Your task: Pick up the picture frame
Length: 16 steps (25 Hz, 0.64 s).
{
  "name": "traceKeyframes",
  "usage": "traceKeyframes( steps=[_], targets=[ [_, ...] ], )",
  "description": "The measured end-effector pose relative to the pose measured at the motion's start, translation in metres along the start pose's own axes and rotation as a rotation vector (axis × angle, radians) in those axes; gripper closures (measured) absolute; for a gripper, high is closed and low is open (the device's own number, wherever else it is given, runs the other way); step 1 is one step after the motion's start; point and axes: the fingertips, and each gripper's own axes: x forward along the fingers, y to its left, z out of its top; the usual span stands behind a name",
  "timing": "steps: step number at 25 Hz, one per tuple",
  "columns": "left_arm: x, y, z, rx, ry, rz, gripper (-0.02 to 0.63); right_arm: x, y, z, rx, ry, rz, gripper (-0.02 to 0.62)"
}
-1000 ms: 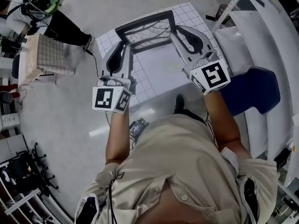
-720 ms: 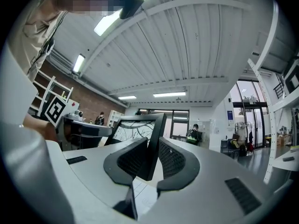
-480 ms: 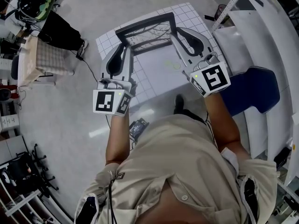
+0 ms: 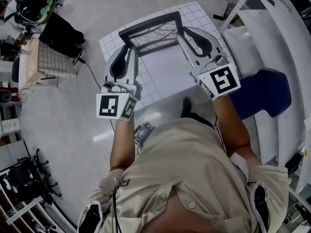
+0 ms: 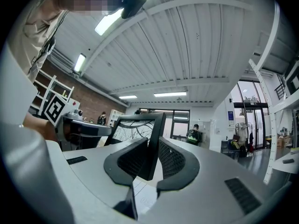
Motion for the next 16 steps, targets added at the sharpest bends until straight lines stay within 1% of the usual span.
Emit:
traceKeyframes(
  steps=[16],
  targets=[
    [-0.001, -0.0011, -0.0069, -0.007, 0.017, 0.007, 0.54, -0.0025, 0.0011, -0.0045, 0.002, 0.009, 0.001, 0.518]
  ],
)
